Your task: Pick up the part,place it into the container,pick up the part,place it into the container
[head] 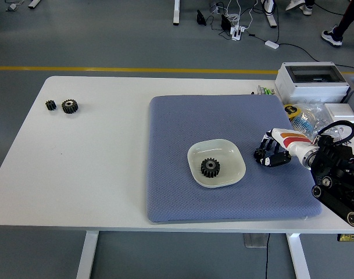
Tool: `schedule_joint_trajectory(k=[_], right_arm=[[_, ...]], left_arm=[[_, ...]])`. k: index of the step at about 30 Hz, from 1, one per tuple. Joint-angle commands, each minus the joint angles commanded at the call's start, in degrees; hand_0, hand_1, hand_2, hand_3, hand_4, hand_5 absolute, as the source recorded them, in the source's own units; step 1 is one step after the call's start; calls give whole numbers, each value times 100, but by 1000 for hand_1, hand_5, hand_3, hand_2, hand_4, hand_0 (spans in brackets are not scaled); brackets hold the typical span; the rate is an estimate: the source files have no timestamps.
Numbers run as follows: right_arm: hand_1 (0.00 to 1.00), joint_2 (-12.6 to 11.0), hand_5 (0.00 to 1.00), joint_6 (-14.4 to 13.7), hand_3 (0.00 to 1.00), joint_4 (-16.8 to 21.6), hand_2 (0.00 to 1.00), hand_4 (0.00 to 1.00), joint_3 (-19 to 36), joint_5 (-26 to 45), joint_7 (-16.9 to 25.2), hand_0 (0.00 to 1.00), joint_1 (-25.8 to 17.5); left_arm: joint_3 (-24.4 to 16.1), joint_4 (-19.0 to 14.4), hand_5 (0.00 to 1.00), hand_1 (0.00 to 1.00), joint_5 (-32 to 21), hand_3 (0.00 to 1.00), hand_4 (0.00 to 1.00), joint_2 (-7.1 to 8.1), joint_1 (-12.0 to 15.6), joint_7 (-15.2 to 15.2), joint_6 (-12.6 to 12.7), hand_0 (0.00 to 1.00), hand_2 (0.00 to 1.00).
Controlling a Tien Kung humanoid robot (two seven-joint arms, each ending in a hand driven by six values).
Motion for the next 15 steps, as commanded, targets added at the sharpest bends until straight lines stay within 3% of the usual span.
schedule_joint_trajectory(k=[11, 12, 15], right_arm=[[324, 14, 295, -110, 491, 24, 430, 754, -101, 56, 109, 142, -35], [291, 14, 227, -114, 469, 27, 405, 840, -102, 51, 108, 128, -37], [291, 4, 227, -133, 469, 40, 405, 840, -81, 29, 105, 128, -36]], left_arm=[[-5, 0, 626, 648, 22, 572, 671, 0, -5, 7, -5, 676, 672], [-2, 0, 632, 648, 21, 571, 673, 0, -7, 5, -5, 676, 673], [5, 0, 632, 648, 20, 571, 673, 0, -7, 5, -5, 676, 673]])
